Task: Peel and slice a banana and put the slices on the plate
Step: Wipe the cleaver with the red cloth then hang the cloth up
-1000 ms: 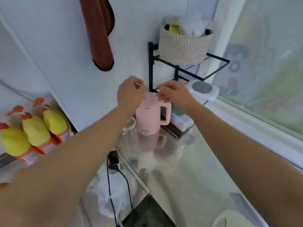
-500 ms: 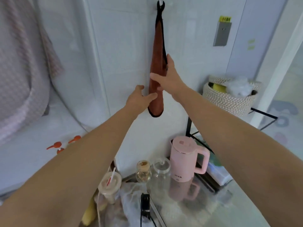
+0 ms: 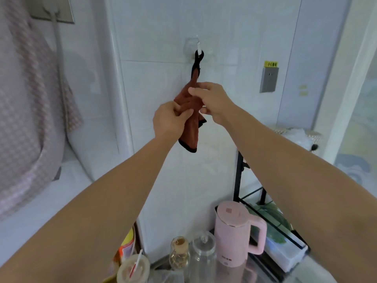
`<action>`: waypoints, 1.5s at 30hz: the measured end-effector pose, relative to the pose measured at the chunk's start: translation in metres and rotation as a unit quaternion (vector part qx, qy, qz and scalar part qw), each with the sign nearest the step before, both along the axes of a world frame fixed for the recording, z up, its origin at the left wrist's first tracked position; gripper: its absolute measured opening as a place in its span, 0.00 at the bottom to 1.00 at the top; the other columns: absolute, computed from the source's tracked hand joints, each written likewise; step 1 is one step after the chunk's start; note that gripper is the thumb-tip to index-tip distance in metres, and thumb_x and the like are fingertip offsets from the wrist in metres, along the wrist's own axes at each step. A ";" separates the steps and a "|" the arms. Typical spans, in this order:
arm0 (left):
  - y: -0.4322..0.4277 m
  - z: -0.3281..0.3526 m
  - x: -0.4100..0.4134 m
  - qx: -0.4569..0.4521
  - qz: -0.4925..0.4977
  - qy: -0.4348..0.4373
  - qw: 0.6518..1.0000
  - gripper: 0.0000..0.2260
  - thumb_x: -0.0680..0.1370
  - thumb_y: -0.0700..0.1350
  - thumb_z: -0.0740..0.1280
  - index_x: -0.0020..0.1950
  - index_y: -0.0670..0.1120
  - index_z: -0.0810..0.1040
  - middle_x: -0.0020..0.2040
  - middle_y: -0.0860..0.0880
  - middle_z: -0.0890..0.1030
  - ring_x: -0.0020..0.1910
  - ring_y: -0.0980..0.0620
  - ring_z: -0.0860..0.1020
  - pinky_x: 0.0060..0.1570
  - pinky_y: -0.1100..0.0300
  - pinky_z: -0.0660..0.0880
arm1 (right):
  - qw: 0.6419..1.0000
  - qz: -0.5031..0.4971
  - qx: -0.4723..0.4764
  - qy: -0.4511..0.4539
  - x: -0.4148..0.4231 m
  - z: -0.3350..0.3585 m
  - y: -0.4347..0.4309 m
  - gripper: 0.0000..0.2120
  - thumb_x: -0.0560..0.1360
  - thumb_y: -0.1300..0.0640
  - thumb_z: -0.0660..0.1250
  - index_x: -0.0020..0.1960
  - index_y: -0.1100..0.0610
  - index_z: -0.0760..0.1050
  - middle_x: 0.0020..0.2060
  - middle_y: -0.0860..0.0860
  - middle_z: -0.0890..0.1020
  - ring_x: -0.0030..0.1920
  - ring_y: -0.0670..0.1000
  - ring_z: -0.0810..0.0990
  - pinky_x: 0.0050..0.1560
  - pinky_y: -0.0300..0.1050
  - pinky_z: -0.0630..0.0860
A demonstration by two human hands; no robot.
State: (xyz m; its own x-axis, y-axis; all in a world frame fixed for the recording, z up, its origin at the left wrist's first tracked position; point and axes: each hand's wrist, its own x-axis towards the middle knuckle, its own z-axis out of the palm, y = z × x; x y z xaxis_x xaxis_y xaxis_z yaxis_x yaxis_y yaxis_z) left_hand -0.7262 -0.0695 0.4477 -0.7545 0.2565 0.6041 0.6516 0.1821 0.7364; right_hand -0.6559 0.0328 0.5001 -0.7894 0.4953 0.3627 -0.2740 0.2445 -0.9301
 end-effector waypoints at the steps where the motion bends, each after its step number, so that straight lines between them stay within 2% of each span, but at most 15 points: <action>1: 0.001 0.009 0.000 0.006 0.006 0.011 1.000 0.15 0.73 0.52 0.72 0.33 0.50 0.70 0.32 0.56 0.75 0.33 0.54 0.75 0.37 0.59 0.73 | 1.000 -0.007 -0.011 0.017 -0.001 0.009 0.001 0.06 0.75 0.61 0.66 0.51 0.61 0.79 0.34 0.50 0.78 0.29 0.45 0.73 0.25 0.36 0.65; 3: 0.002 0.024 0.001 0.021 0.023 0.030 0.999 0.16 0.72 0.53 0.73 0.32 0.50 0.68 0.31 0.56 0.74 0.31 0.57 0.74 0.35 0.62 0.70 | 0.995 -0.019 -0.075 0.067 -0.003 0.023 0.004 0.05 0.75 0.63 0.64 0.43 0.58 0.78 0.32 0.50 0.76 0.30 0.46 0.73 0.27 0.37 0.67; 6: 0.003 0.047 0.001 0.064 0.033 0.049 0.996 0.13 0.73 0.53 0.72 0.37 0.48 0.73 0.33 0.55 0.76 0.33 0.55 0.75 0.37 0.60 0.72 | 0.984 -0.007 -0.131 0.124 -0.004 0.045 0.008 0.08 0.76 0.60 0.63 0.54 0.61 0.75 0.43 0.54 0.76 0.35 0.50 0.77 0.31 0.40 0.75; 8: 0.005 0.059 0.000 0.084 0.033 0.065 0.994 0.08 0.75 0.50 0.70 0.42 0.48 0.75 0.36 0.55 0.78 0.37 0.54 0.77 0.39 0.60 0.72 | 0.994 0.013 -0.088 0.058 -0.003 0.053 0.011 0.15 0.75 0.54 0.66 0.59 0.60 0.73 0.47 0.54 0.74 0.38 0.51 0.79 0.36 0.41 0.79; 10: 0.006 0.069 -0.003 0.096 0.035 0.088 0.991 0.03 0.77 0.46 0.66 0.45 0.49 0.77 0.39 0.55 0.79 0.39 0.54 0.78 0.39 0.63 0.70 | 0.995 0.074 -0.033 -0.054 0.001 0.060 0.013 0.14 0.73 0.49 0.68 0.55 0.55 0.75 0.49 0.52 0.76 0.43 0.51 0.80 0.43 0.43 0.80; 13: 0.007 0.078 -0.007 0.123 0.008 0.118 0.985 0.07 0.79 0.42 0.62 0.50 0.45 0.80 0.42 0.53 0.80 0.43 0.55 0.77 0.39 0.69 0.70 | 0.979 0.161 0.021 -0.121 0.000 0.067 0.020 0.09 0.74 0.56 0.70 0.53 0.55 0.77 0.46 0.50 0.79 0.44 0.49 0.78 0.45 0.40 0.77; 15: 0.009 0.080 -0.010 0.133 -0.022 0.121 0.983 0.09 0.80 0.42 0.60 0.52 0.43 0.79 0.43 0.52 0.80 0.43 0.54 0.77 0.40 0.71 0.71 | 0.985 0.136 0.053 -0.089 -0.006 0.070 0.024 0.12 0.74 0.61 0.69 0.57 0.60 0.77 0.46 0.51 0.81 0.44 0.48 0.79 0.42 0.38 0.78; 18: 0.016 0.086 -0.011 0.135 -0.060 0.116 0.982 0.10 0.79 0.48 0.60 0.53 0.45 0.78 0.48 0.49 0.80 0.48 0.52 0.78 0.50 0.58 0.76 | 0.995 0.085 0.031 0.032 -0.012 0.069 0.030 0.11 0.76 0.64 0.65 0.58 0.62 0.76 0.47 0.54 0.81 0.46 0.50 0.80 0.42 0.40 0.80; 24: 0.022 0.092 -0.007 0.147 -0.039 0.118 0.981 0.13 0.79 0.52 0.62 0.59 0.47 0.75 0.55 0.50 0.76 0.54 0.54 0.76 0.57 0.56 0.74 | 0.952 0.086 -0.186 0.226 -0.021 0.071 0.038 0.11 0.77 0.65 0.58 0.57 0.62 0.74 0.42 0.55 0.80 0.45 0.52 0.79 0.43 0.44 0.80; 28: 0.023 0.094 -0.009 0.088 -0.023 0.133 0.987 0.13 0.79 0.49 0.62 0.60 0.47 0.76 0.56 0.51 0.78 0.54 0.55 0.76 0.56 0.60 0.73 | 0.934 0.046 -0.256 0.244 -0.025 0.073 0.052 0.13 0.77 0.64 0.57 0.60 0.63 0.74 0.49 0.58 0.81 0.50 0.55 0.80 0.43 0.46 0.80; 32: 0.026 0.092 -0.001 0.050 -0.021 0.127 0.990 0.08 0.79 0.47 0.62 0.53 0.47 0.78 0.48 0.52 0.80 0.46 0.55 0.78 0.49 0.60 0.74 | 0.958 0.025 -0.228 0.175 -0.025 0.064 0.057 0.14 0.77 0.57 0.59 0.58 0.59 0.76 0.51 0.56 0.83 0.54 0.55 0.81 0.48 0.48 0.80; 37: 0.043 0.051 0.022 0.065 -0.116 -0.053 0.990 0.23 0.81 0.59 0.51 0.53 0.44 0.78 0.46 0.46 0.82 0.39 0.49 0.81 0.48 0.50 0.79 | 0.980 0.001 -0.163 0.111 -0.005 0.025 0.054 0.12 0.73 0.53 0.63 0.51 0.58 0.79 0.44 0.54 0.83 0.48 0.53 0.80 0.54 0.50 0.78; 41: 0.050 0.010 0.048 0.106 -0.201 -0.236 0.945 0.32 0.80 0.65 0.45 0.50 0.47 0.81 0.45 0.41 0.84 0.40 0.45 0.81 0.45 0.50 0.80 | 0.992 -0.017 -0.119 0.049 0.038 -0.027 0.047 0.06 0.72 0.56 0.64 0.47 0.57 0.76 0.37 0.51 0.80 0.40 0.49 0.77 0.42 0.44 0.75; 43: 0.051 -0.021 0.056 0.080 -0.273 -0.323 0.903 0.32 0.78 0.69 0.48 0.52 0.48 0.82 0.49 0.43 0.84 0.47 0.46 0.82 0.50 0.49 0.80 | 0.994 -0.029 -0.104 0.017 0.066 -0.060 0.044 0.05 0.72 0.58 0.65 0.47 0.56 0.76 0.38 0.53 0.79 0.40 0.50 0.78 0.42 0.45 0.75; 45: 0.054 -0.061 0.069 0.020 -0.338 -0.332 0.880 0.24 0.79 0.64 0.57 0.57 0.47 0.81 0.53 0.45 0.84 0.53 0.46 0.81 0.53 0.51 0.78 | 0.997 -0.039 -0.070 -0.022 0.098 -0.097 0.042 0.04 0.72 0.61 0.65 0.46 0.56 0.75 0.38 0.56 0.77 0.39 0.53 0.76 0.40 0.45 0.73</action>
